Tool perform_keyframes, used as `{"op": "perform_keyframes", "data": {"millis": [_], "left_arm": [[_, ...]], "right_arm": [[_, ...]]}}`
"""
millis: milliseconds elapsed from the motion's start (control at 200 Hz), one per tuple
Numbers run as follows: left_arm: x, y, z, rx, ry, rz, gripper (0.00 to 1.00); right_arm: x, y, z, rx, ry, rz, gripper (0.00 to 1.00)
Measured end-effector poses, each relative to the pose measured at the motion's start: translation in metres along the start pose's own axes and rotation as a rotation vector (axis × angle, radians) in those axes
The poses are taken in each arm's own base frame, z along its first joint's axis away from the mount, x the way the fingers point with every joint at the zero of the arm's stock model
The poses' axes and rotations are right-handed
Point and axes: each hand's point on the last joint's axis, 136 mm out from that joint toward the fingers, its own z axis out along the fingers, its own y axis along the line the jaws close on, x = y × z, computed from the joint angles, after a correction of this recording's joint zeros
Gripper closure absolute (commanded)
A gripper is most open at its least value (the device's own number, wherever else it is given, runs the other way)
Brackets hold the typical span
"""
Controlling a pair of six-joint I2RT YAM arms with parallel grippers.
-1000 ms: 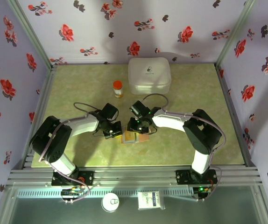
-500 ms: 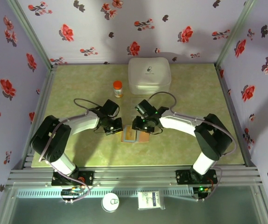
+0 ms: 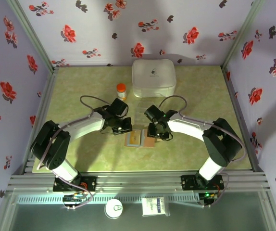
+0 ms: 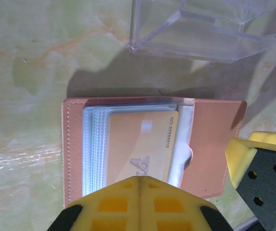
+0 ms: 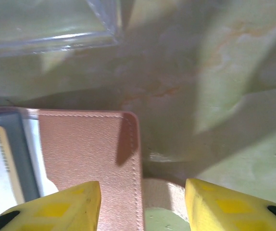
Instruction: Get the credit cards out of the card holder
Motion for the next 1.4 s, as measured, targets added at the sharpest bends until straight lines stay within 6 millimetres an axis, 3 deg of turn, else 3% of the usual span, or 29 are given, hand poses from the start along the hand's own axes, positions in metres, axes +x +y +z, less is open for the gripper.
{"op": "perform_keyframes", "data": {"millis": [445, 1400], "left_arm": [[0.003, 0.004, 0.008, -0.015, 0.021, -0.005, 1.0], [0.006, 0.01, 0.016, -0.012, 0.023, -0.01, 1.0]], "right_arm": [[0.007, -0.01, 0.016, 0.053, 0.038, 0.0, 0.41], [-0.006, -0.006, 0.016, 0.085, 0.011, -0.115, 0.44]]}}
